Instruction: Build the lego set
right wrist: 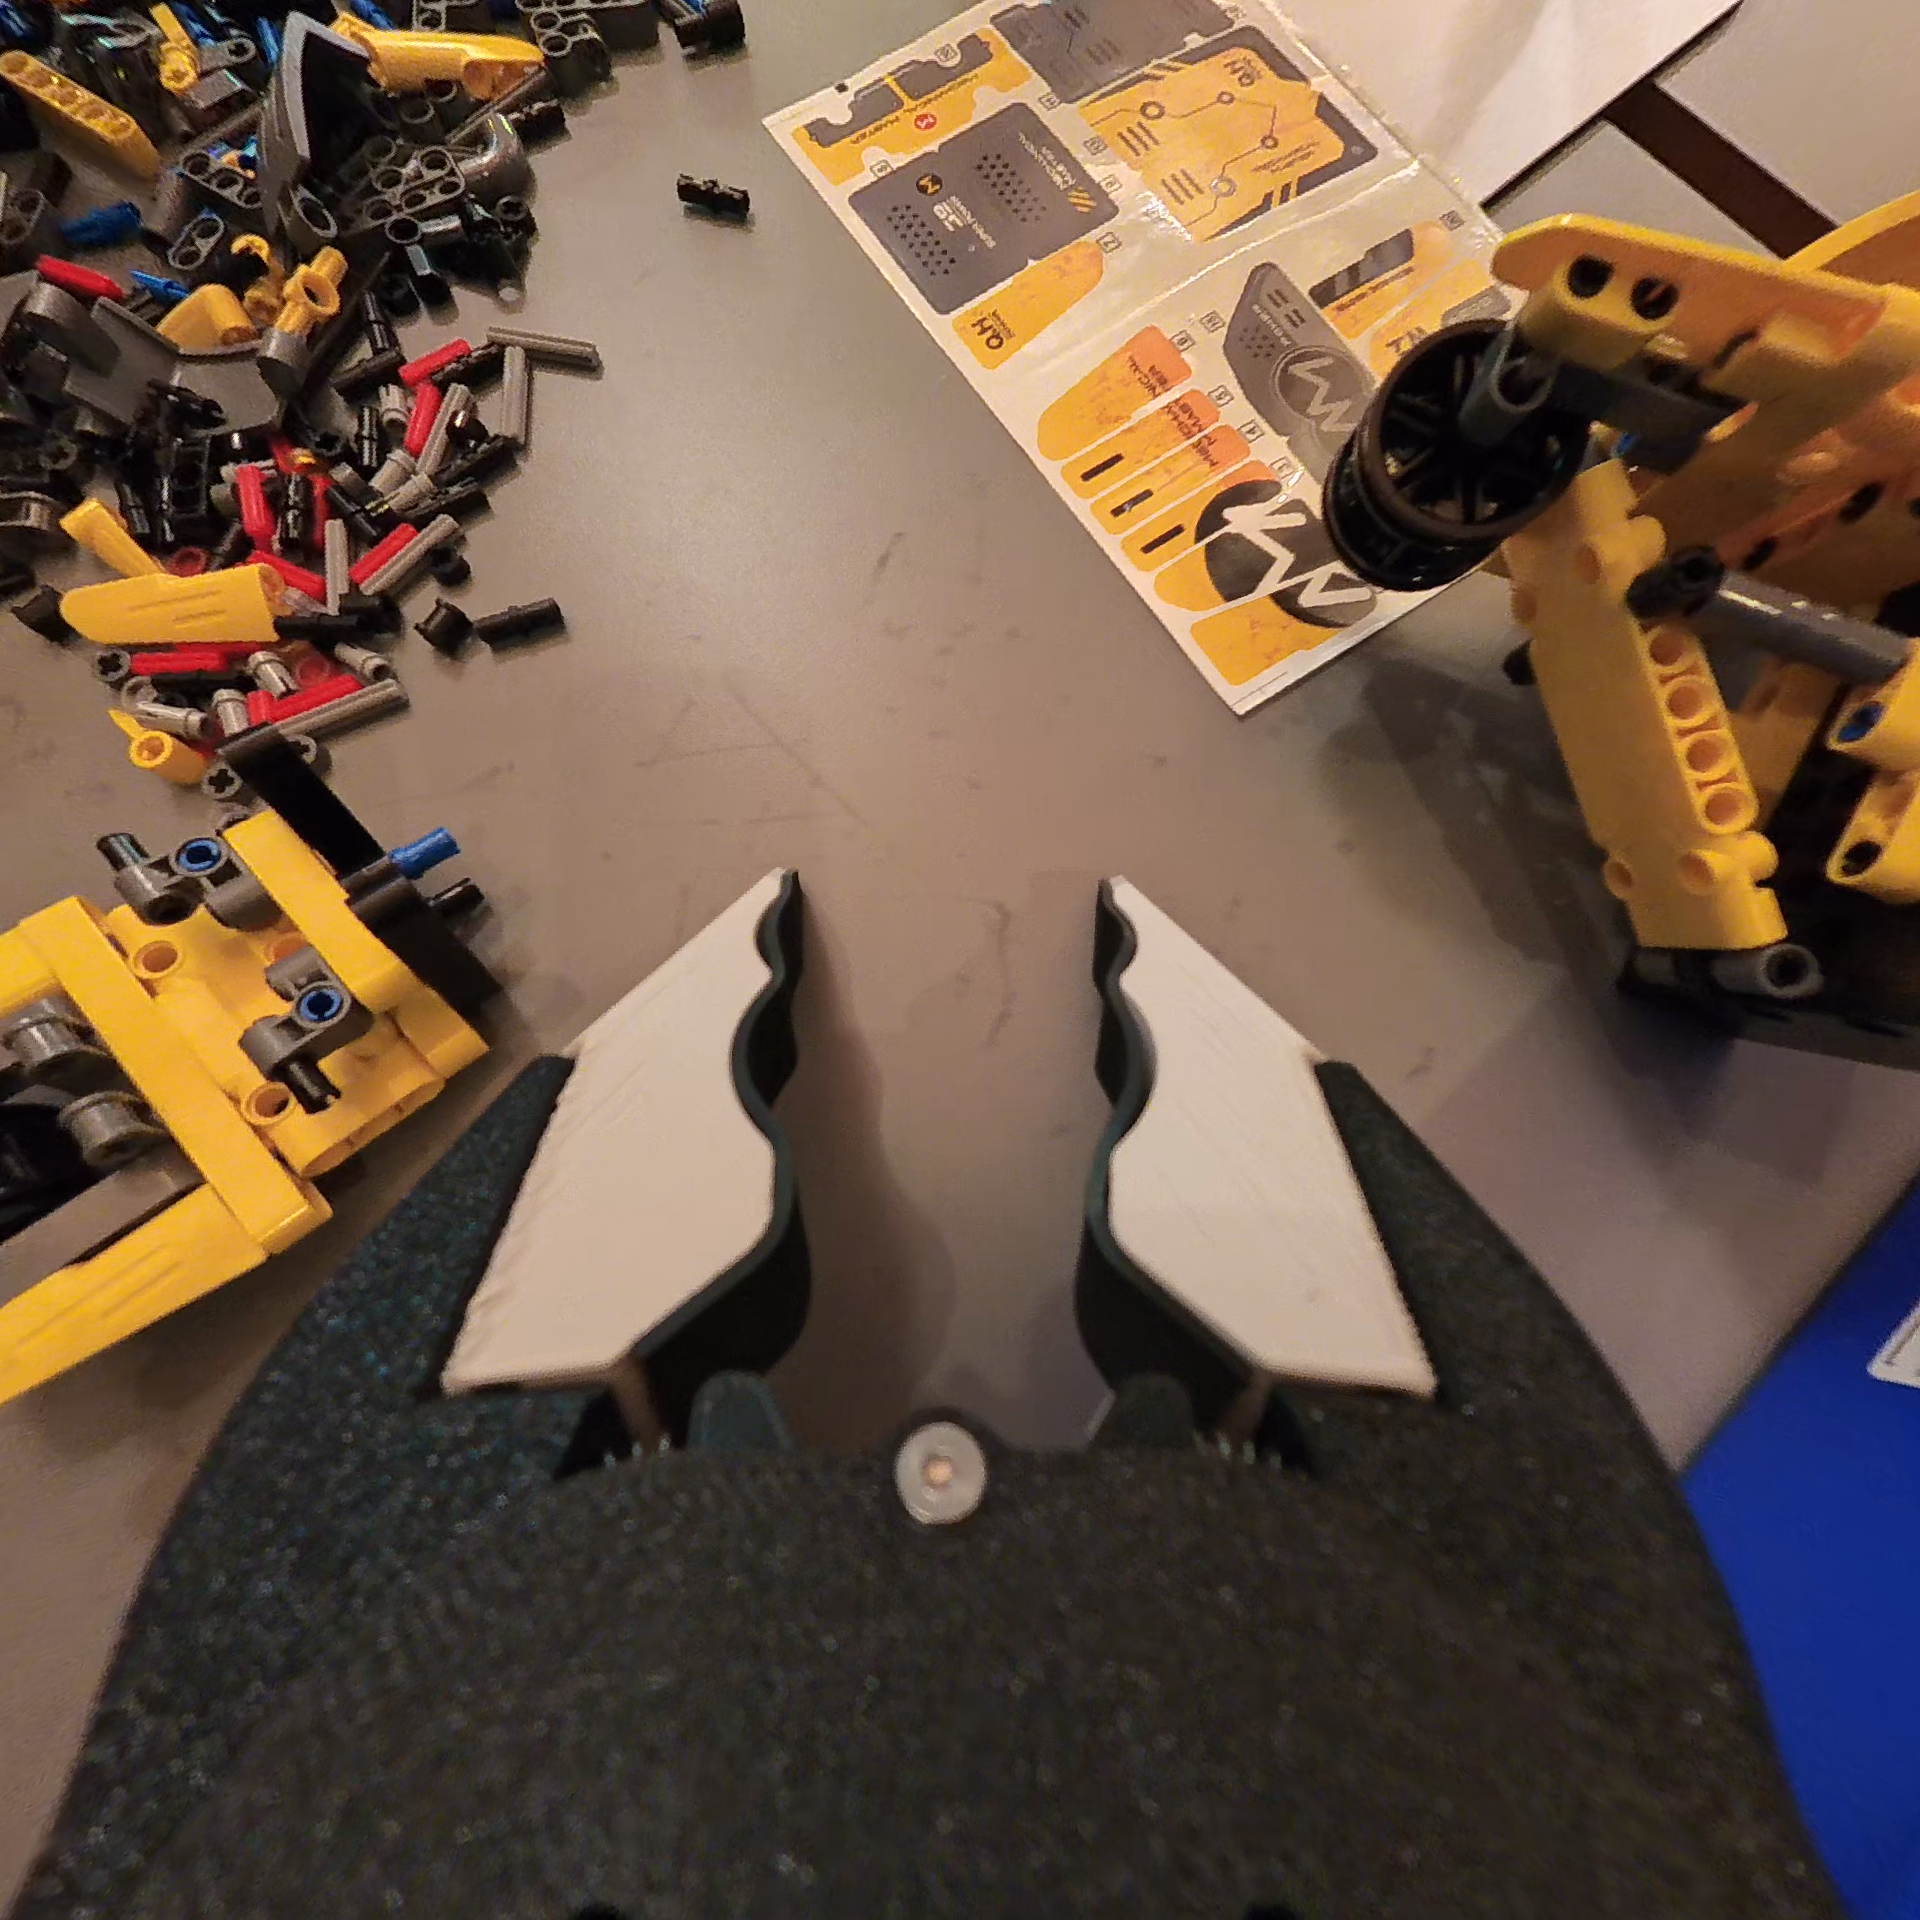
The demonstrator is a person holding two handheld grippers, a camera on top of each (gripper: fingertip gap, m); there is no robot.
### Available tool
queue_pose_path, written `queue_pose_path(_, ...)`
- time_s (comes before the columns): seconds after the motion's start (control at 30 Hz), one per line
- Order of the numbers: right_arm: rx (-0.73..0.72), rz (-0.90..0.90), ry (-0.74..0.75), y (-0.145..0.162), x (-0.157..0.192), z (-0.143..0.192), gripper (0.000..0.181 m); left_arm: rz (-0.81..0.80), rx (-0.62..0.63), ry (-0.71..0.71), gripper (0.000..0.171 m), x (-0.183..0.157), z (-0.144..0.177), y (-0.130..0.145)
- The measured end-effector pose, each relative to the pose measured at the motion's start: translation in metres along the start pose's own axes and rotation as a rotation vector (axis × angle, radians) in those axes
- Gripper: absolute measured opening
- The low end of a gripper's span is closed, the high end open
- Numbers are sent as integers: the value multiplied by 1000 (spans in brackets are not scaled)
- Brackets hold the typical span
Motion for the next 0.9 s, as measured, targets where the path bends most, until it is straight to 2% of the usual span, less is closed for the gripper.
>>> queue_pose_path(0.17, 0, 0, 0, 0, 0, 0, 56, -93, -39, 233, 17, -26, 12, -1)
queue_pose_path(0.3, 0, -1, -1, 0, 0, 0, 56, -159, 25, 378, 16, -45, 14, 8)
queue_pose_path(0.4, 0, -1, -1, 0, 0, 0, 56, -208, 78, 378, 17, -50, 11, 15)
queue_pose_path(0.53, 0, -1, -1, 0, 0, 0, 56, -209, 87, 365, 18, -51, 8, 16)
queue_pose_path(0.77, 0, 0, 0, 0, 0, 0, 56, -95, -11, 159, 18, -18, 15, 4)
queue_pose_path(0.9, 0, 0, 0, 0, 0, 0, 56, -90, -10, 151, 16, -11, 23, 6)
Point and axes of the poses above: each gripper's, where its closed fingertips meet, z back along the fingers, y out of its underside, x = y × z across the jaws, the point moved 8 cm from there along z, back along the fingers, and after that the axes turned 13 degrees about -y, right-handed, at the moved point
